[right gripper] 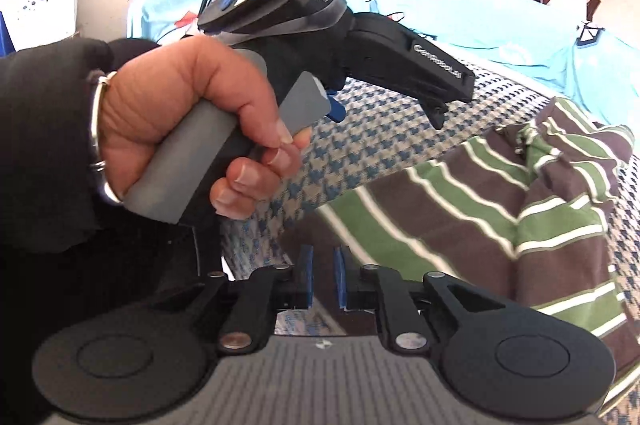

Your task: Fold clothes

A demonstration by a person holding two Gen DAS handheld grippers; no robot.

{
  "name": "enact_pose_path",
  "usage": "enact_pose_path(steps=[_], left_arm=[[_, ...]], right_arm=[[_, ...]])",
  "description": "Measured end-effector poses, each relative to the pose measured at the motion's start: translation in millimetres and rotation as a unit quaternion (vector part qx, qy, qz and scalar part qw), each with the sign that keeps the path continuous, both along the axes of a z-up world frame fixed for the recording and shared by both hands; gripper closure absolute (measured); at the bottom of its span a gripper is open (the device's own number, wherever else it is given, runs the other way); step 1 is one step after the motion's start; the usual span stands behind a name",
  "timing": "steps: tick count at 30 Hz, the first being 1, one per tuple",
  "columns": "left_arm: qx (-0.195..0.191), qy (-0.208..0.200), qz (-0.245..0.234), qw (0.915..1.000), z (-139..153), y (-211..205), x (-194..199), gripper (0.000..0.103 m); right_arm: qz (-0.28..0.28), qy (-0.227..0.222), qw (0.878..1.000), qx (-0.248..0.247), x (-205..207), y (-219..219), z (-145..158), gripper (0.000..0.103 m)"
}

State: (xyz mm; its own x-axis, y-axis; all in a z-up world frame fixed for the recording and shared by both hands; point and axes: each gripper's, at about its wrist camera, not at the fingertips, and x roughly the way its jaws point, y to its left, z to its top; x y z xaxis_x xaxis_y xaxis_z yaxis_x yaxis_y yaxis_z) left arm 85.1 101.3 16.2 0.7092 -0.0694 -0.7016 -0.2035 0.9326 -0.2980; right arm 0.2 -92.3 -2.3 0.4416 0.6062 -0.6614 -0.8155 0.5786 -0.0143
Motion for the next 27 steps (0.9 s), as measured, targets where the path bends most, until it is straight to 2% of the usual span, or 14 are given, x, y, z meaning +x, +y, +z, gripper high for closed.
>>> enact_pose_path(steps=[8, 10, 14, 19, 27], left_arm=[[0.014, -0.009, -0.042, 0.999, 2.3, -13.6, 31.0, 0.0], [0.003, -0.013, -0.054, 0.9985, 4.3, -14.5, 39.0, 0.0], [-0.018, -0.021, -0.078, 0.9966, 8.3, -16.2, 55.1, 0.0], [-0.045, -0.031, -0.107, 0.9928, 13.3, -18.3, 75.2, 0.0], [-0.028, -0.03, -0.163, 0.9858, 14.2, -35.8, 108.4, 0.0]], right_arm=[[-0.04, -0.012, 0.999, -0.003, 36.1, -22.3, 0.6, 0.084], [-0.052, -0.014, 0.999, 0.002, 39.1, -33.0, 5.0, 0.083], [-0.073, -0.024, 0.997, 0.007, 55.3, -51.5, 12.8, 0.071], [-0.092, -0.044, 0.995, -0.004, 81.0, -63.6, 19.9, 0.068], [-0.167, -0.02, 0.986, 0.001, 119.1, -88.0, 22.8, 0.062]])
